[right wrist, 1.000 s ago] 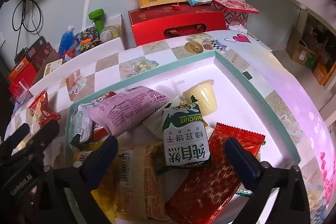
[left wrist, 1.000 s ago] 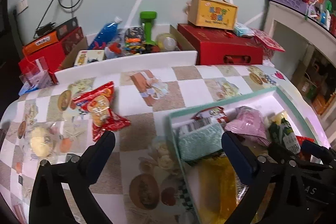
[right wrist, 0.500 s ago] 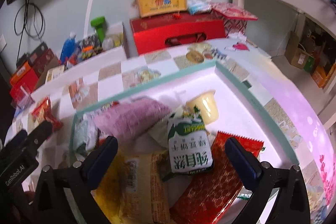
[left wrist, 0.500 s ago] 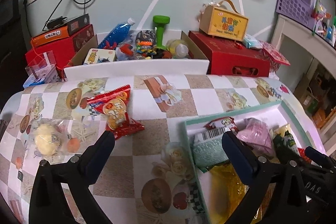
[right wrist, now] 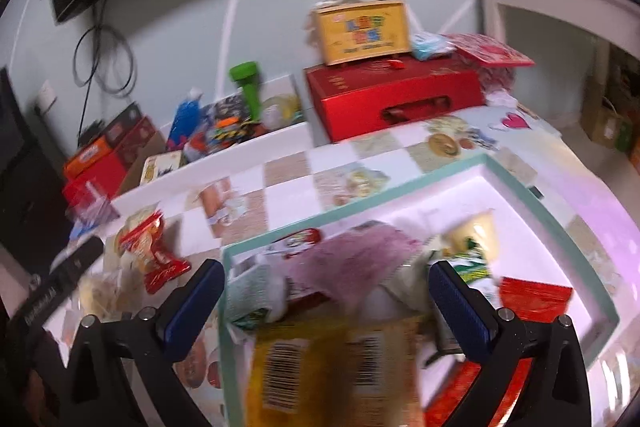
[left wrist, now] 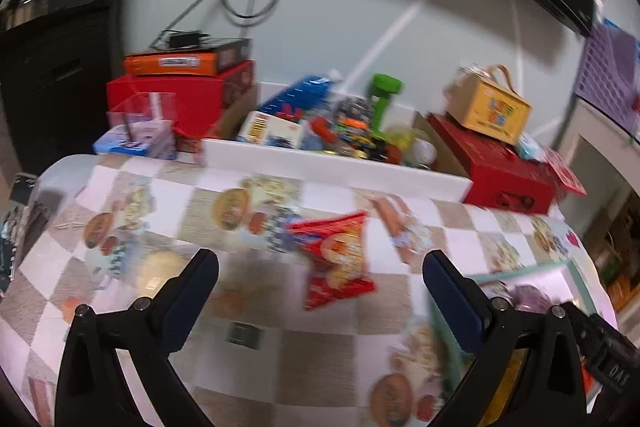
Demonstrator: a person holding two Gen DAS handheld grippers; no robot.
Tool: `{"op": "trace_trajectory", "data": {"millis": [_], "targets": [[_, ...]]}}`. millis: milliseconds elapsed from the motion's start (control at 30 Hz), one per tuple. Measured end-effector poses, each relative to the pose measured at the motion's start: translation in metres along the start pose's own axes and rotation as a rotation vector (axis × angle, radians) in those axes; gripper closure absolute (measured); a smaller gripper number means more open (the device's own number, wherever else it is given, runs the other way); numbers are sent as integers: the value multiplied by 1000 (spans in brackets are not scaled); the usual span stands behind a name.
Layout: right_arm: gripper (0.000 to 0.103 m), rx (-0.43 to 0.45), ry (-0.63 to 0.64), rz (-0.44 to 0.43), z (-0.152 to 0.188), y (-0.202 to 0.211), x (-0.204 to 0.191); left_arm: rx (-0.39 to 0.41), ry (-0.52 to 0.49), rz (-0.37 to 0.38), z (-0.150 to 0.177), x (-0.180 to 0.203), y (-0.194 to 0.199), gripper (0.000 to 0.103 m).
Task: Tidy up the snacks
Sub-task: 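Move both open tools back toward the remaining snacks on the table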
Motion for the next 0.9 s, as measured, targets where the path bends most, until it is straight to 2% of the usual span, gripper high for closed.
{"op": "trace_trajectory", "data": {"millis": [200, 300, 500, 700, 900], "targets": [[0, -3, 80, -61, -4, -6, -43, 31, 53, -107, -21, -55, 3, 1], [0, 2, 122, -57, -8, -8, -59, 58, 85, -161, -33, -88, 7, 1], [0, 44, 200, -107, -22, -10, -101, 35, 159, -223, -36, -137, 0, 1], [0, 69, 252, -164, -30, -19, -143, -10, 238, -190, -29, -156, -11, 1], [0, 75, 267, -207, -34, -36, -173, -44, 233, -191, -22, -158, -20, 1]]}}
Point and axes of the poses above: each gripper's, at about its wrist camera, not at the fingertips, and y roughly against the way its jaws point, x to its right, z to its underside, the point moved 10 cm from there along -y, roughly the way its jaws point, and after that the axes turned 15 degrees about y, right-handed, at the moved point
